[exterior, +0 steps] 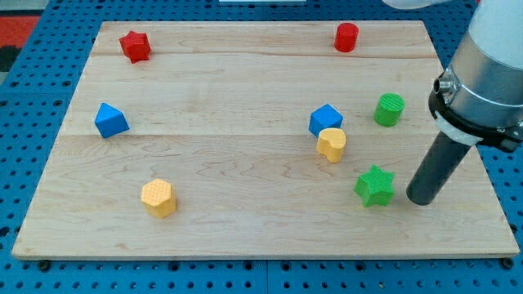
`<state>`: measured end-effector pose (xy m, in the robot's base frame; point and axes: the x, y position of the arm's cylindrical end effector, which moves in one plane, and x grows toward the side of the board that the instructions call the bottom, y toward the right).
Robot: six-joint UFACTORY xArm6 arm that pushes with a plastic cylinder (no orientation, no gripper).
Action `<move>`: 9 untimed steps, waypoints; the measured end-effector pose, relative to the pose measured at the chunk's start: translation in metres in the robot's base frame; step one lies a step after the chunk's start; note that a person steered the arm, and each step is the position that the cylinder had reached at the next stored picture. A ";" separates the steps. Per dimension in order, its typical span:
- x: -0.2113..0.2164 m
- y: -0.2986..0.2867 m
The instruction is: Push the yellow heart to the bottom left corner
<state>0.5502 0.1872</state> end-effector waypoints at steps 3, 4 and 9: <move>-0.076 -0.034; -0.092 -0.075; -0.051 -0.353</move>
<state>0.4992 -0.1662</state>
